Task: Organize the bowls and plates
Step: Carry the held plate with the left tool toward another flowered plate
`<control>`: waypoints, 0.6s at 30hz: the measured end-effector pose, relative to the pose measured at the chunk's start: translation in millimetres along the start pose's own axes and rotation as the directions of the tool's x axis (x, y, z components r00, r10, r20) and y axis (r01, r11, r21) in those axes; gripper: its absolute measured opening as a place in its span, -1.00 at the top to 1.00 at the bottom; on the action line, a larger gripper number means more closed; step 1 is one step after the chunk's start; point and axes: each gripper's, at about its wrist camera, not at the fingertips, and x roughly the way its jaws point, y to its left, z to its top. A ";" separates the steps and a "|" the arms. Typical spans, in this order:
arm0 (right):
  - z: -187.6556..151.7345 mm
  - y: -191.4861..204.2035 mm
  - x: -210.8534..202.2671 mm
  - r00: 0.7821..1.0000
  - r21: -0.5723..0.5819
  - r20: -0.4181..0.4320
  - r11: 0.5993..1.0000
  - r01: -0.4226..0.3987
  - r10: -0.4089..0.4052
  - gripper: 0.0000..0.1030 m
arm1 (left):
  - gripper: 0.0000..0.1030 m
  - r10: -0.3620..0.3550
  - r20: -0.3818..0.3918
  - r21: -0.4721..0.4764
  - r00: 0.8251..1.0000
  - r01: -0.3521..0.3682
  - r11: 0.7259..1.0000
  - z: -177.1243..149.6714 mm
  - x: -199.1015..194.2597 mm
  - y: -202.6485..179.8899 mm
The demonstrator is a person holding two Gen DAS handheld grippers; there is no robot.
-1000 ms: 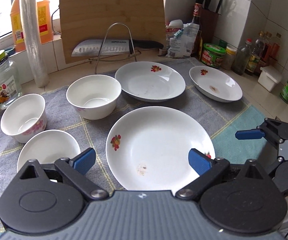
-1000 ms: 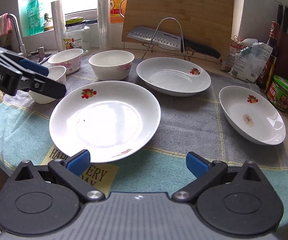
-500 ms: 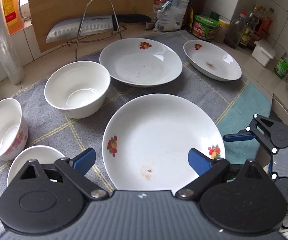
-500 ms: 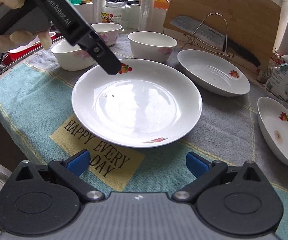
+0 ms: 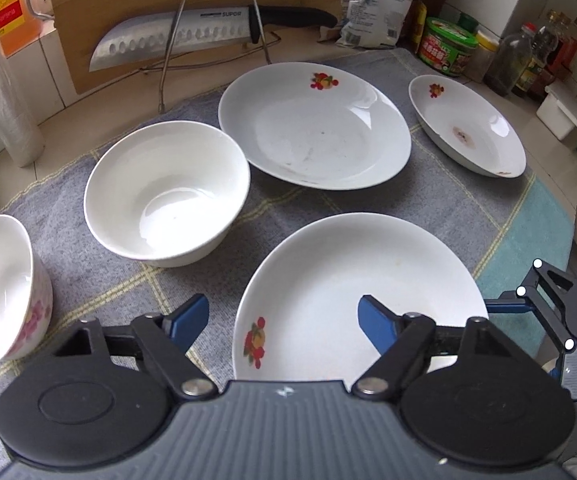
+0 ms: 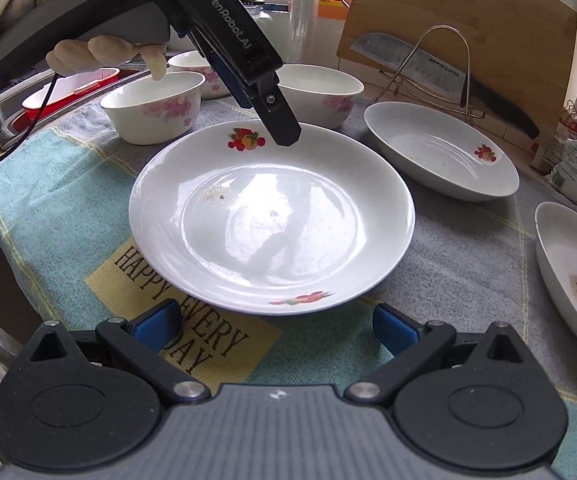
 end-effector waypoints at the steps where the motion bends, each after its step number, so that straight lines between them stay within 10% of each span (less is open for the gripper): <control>1: 0.6 0.0 1.0 1.000 0.002 0.003 1.000 0.001 -0.001 -1.00 | -0.55 0.008 -0.010 -0.005 1.000 -0.008 1.000 1.7 2.4 1.3; 18: 7.0 1.3 7.6 0.999 -0.027 0.036 0.999 0.018 -0.017 -1.00 | -0.54 -0.058 -0.116 -0.039 0.992 0.054 0.998 9.5 29.7 2.1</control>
